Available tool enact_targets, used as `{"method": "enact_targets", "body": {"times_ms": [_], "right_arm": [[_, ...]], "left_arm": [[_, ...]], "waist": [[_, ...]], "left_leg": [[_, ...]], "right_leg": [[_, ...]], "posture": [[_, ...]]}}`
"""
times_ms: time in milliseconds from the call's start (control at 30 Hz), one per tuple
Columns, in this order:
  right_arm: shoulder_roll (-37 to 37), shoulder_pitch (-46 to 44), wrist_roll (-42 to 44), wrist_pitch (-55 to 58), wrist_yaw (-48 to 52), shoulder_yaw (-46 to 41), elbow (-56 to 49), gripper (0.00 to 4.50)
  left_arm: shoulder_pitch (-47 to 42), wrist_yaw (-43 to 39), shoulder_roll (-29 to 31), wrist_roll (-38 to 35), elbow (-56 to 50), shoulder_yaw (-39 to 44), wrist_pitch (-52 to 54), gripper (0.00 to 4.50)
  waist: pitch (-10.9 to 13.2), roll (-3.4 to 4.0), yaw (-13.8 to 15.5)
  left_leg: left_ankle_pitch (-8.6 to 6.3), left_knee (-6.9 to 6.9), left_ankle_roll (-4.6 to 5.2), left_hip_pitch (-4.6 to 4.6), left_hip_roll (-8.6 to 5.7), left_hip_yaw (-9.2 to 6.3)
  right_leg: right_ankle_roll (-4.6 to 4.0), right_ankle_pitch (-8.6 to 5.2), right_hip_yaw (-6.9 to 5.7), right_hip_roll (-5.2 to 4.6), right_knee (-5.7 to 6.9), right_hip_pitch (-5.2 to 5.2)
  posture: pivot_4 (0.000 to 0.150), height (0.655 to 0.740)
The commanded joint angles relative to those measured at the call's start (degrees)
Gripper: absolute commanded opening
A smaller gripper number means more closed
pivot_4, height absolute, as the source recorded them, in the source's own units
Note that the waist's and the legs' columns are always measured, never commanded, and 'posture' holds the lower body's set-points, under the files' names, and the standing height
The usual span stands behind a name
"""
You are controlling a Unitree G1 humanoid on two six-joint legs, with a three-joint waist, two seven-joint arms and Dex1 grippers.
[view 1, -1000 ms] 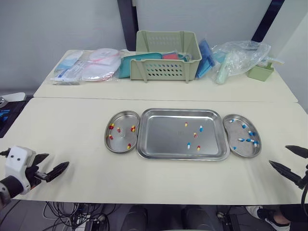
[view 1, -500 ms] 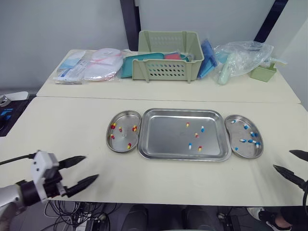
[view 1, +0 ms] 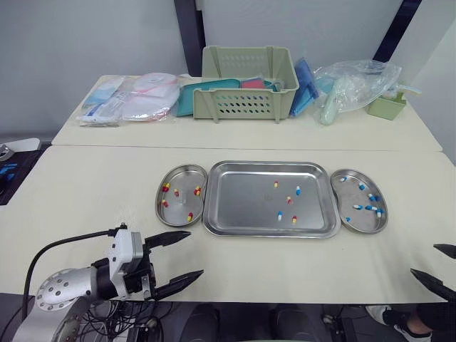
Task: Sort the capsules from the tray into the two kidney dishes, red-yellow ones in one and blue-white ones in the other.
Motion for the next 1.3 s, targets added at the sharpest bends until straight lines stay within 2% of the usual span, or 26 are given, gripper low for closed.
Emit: {"method": "enact_targets", "body": {"times_ms": [33, 167, 333, 367, 433, 600, 800, 933, 1033, 1300], "right_arm": [[0.22, 1.07, 4.18, 3.63, 0.11, -0.79, -10.46, 4.50], [0.59, -0.73, 7.34, 10.53, -4.80, 5.07, -21.48, 4.50], [1.14, -9.69, 8.64, 19.55, -15.46, 17.56, -30.36, 4.50], [1.29, -11.78, 7.83, 20.29, -17.10, 20.03, -30.86, 4.21], [1.39, -16.79, 6.51, 22.38, -20.08, 25.92, -31.66, 3.93], [3.83, -31.59, 3.56, 31.39, -29.68, 38.69, -31.47, 2.32], [9.03, -48.06, 1.35, 47.67, -39.21, 49.72, -28.23, 2.32], [14.24, -54.18, 0.38, 54.52, -43.33, 53.77, -24.23, 2.32], [16.83, -56.81, -1.26, 56.88, -45.49, 56.83, -21.13, 2.32], [16.68, -59.11, -4.41, 56.64, -45.77, 60.82, -17.23, 2.32]], "left_arm": [[0.04, -1.59, -0.48, -0.19, 0.58, -0.63, -3.02, 4.47], [-0.58, -1.88, -0.76, 0.12, 1.66, -1.45, -4.62, 4.47], [-1.35, -1.61, -0.93, 0.26, 2.09, -2.24, -5.75, 4.47], [-1.47, -1.43, -1.01, 0.29, 2.05, -2.42, -5.92, 4.50], [-1.61, -1.30, -1.11, 0.58, 2.01, -2.83, -6.46, 4.50], [-2.24, -0.84, -1.58, 1.41, 2.46, -3.64, -7.75, 4.50], [-2.81, -0.37, -1.93, 2.08, 2.71, -4.88, -8.48, 4.50], [-3.13, 0.03, -2.20, 2.61, 2.93, -5.95, -9.06, 4.50], [-3.33, 0.49, -2.50, 2.90, 2.85, -6.61, -9.30, 4.50], [-3.58, 1.67, -2.97, 3.33, 2.76, -7.89, -9.77, 4.50]], "waist": [[-0.03, 0.06, -0.02], [-0.02, 0.01, 0.05], [-0.04, -0.04, 0.06], [-0.05, -0.04, 0.06], [-0.05, -0.08, 0.09], [-0.03, -0.09, -0.03], [-0.01, -0.12, 0.00], [-0.01, -0.12, 0.01], [0.00, -0.10, 0.00], [0.00, -0.09, -0.07]], "left_leg": [[0.00, 0.00, 0.00, 0.00, 0.00, 0.00], [0.00, 0.01, 0.00, -0.02, 0.00, -0.03], [0.00, 0.02, 0.00, -0.03, 0.00, -0.08], [0.00, 0.02, 0.00, -0.04, 0.00, -0.08], [0.00, 0.03, 0.00, -0.05, -0.01, -0.09], [0.00, 0.02, 0.00, -0.04, 0.01, -0.12], [0.01, 0.02, -0.01, -0.09, 0.00, -0.16], [0.00, 0.01, 0.00, -0.10, 0.00, -0.18], [0.01, 0.01, 0.00, -0.16, -0.01, -0.17], [0.01, 0.01, 0.00, -0.22, 0.00, -0.17]], "right_leg": [[0.00, 0.00, 0.00, 0.00, 0.00, 0.00], [0.00, 0.00, -0.03, 0.01, 0.01, 0.00], [0.00, 0.00, -0.06, 0.01, 0.00, 0.00], [0.00, 0.00, -0.06, 0.01, 0.01, -0.01], [0.00, 0.00, -0.07, 0.00, 0.00, -0.01], [0.00, 0.00, -0.07, 0.03, 0.03, -0.06], [0.00, 0.00, -0.11, 0.02, 0.02, -0.09], [0.00, 0.00, -0.11, 0.02, 0.03, -0.11], [-0.01, 0.00, -0.09, 0.01, 0.05, -0.22], [-0.01, 0.00, -0.09, 0.02, 0.10, -0.34]], "posture": [[0.150, 0.7400], [0.150, 0.7400], [0.150, 0.7400], [0.150, 0.7400], [0.150, 0.7400], [0.150, 0.7400], [0.150, 0.7400], [0.150, 0.7400], [0.150, 0.7400], [0.150, 0.7400]]}}
